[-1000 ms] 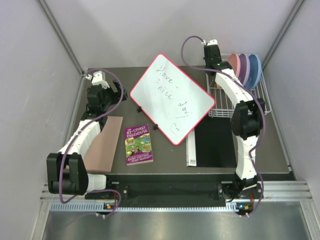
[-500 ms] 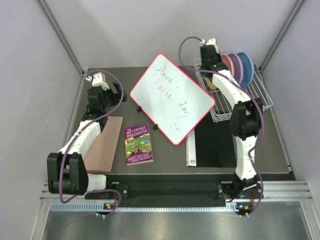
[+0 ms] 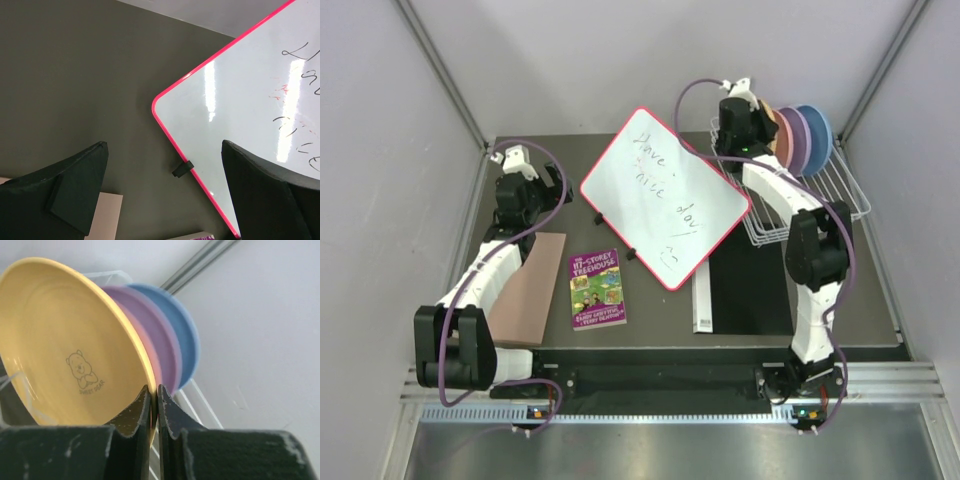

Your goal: Unload the plates from the dish rack

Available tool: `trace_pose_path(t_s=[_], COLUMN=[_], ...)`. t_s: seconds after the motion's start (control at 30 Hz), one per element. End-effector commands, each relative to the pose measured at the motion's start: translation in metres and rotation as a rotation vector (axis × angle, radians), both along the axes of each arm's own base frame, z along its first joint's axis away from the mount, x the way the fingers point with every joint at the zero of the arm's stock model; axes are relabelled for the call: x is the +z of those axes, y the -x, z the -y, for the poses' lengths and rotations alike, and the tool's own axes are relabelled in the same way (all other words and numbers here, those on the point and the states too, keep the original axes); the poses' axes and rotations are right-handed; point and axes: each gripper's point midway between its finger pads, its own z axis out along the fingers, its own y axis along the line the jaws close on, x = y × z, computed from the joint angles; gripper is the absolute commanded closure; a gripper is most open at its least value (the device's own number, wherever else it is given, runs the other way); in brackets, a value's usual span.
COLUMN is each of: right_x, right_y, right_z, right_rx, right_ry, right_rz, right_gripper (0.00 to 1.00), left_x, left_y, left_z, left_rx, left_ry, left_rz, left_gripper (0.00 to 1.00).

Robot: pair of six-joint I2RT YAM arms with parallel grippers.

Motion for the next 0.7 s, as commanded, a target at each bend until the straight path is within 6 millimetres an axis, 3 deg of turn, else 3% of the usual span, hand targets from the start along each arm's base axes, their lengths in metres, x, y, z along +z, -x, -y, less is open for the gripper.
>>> trace_pose_path(t_s=[0.0,0.3,0.4,0.47,0.5,0.53,0.6,0.67], right_x=[0.140,0.136,0.155,0.183,0.179,0.194,0.203,0.201], right_y=[0.038,0.035,0.051,0.066,0.072,0.082,0.101,0.108], right_z=[0.023,0.021,0.021,0.017,0.015,0.007,0.004,-0.011], right_rx=[-0.096,-0.092,-0.016,0.072,0.104,0.176,0.247,0.341], right_ry=[-0.113,-0.113,-0.196,-0.283,-0.296,-0.369,-0.419,-0.497], right_rz=[0.399,0.390,0.420,0.476,0.423,0.455,0.431,0.408], right_gripper=[1.00,1.00,1.00,1.00,1.00,1.00,1.00,1.00], left_x=[0.018,0.028,0.042,0.054,0.059,0.064,0.081,0.090], left_y=[-0.009,-0.009,-0.008,-0.007,-0.004,-0.002,0.002,0.007], left_z=[-0.005,0.002,0.012,0.021,0.034,0.040,0.055,0.070], left_rx=[0.021,-0.020,-0.070,-0.120,-0.184,-0.218,-0.291,-0.373], left_ry=[-0.001,0.007,0.029,0.050,0.083,0.102,0.157,0.202], left_rz=[0.055,0.078,0.111,0.145,0.155,0.167,0.214,0.235], left_gripper=[0.01,0.01,0.01,0.01,0.01,0.01,0.01,0.01])
